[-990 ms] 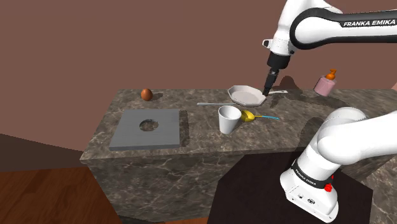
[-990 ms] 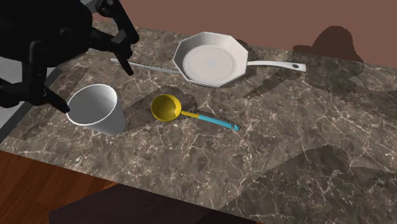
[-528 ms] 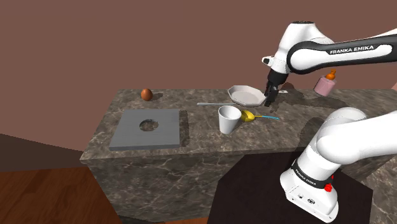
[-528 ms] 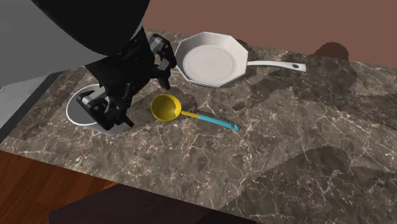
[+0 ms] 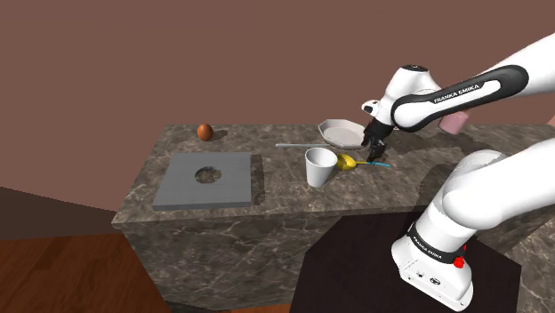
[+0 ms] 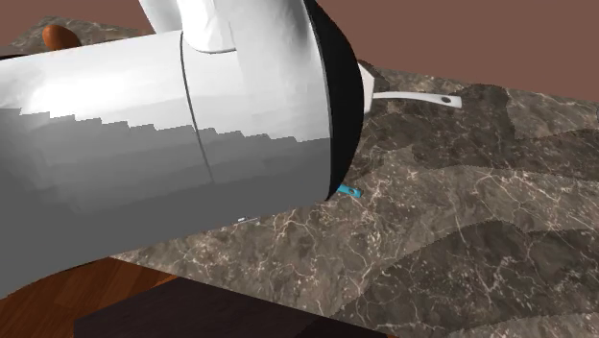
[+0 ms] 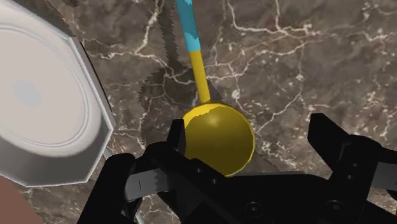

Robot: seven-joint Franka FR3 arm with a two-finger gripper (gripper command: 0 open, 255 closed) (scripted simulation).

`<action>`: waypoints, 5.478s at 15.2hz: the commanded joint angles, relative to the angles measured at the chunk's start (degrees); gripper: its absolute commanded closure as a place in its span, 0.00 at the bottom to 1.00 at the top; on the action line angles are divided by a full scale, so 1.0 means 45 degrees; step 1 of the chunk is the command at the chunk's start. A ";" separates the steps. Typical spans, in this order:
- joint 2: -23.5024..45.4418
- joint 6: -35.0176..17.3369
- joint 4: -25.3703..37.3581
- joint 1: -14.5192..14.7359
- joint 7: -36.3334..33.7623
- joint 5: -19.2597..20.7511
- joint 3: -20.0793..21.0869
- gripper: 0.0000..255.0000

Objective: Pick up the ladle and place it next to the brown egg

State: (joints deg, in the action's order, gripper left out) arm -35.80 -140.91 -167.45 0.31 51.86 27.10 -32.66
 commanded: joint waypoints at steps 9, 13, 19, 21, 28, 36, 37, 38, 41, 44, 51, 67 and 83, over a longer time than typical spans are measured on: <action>0.4922 -0.5293 0.0408 0.2726 0.3792 -0.1077 -0.3772 0.00; 0.5767 -0.6083 0.0431 0.3867 0.4559 -0.2206 -0.4626 0.00; 0.5767 -0.6083 0.0431 0.3865 0.4560 -0.2208 -0.4625 0.00; 0.5765 -0.6081 0.0431 0.3862 0.4558 -0.2205 -0.4622 1.00; 0.5764 -0.6089 0.0421 0.3851 0.4561 -0.2195 -0.4624 1.00; 0.4013 -0.4246 0.0577 0.2094 0.3323 -0.0496 -0.3152 1.00; 0.3739 -0.3946 0.0608 0.1931 0.3224 -0.0368 -0.2990 1.00; 0.3472 -0.3650 0.0642 0.1789 0.3139 -0.0263 -0.2840 1.00; 0.2709 -0.2777 0.0759 0.1458 0.2958 -0.0065 -0.2440 1.00; 0.2006 -0.1935 0.0904 0.1227 0.2847 0.0011 -0.2091 1.00; 0.0611 -0.0095 0.1357 0.0929 0.2734 -0.0080 -0.1386 1.00; 0.2350 0.0820 0.3934 0.3071 0.1527 -0.1990 -0.0237 1.00; 0.9551 0.1100 1.0607 0.5845 0.1600 -0.6849 0.0411 1.00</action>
State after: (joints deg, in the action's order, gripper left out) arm 5.24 -136.34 -121.74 26.30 59.19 -2.48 -31.25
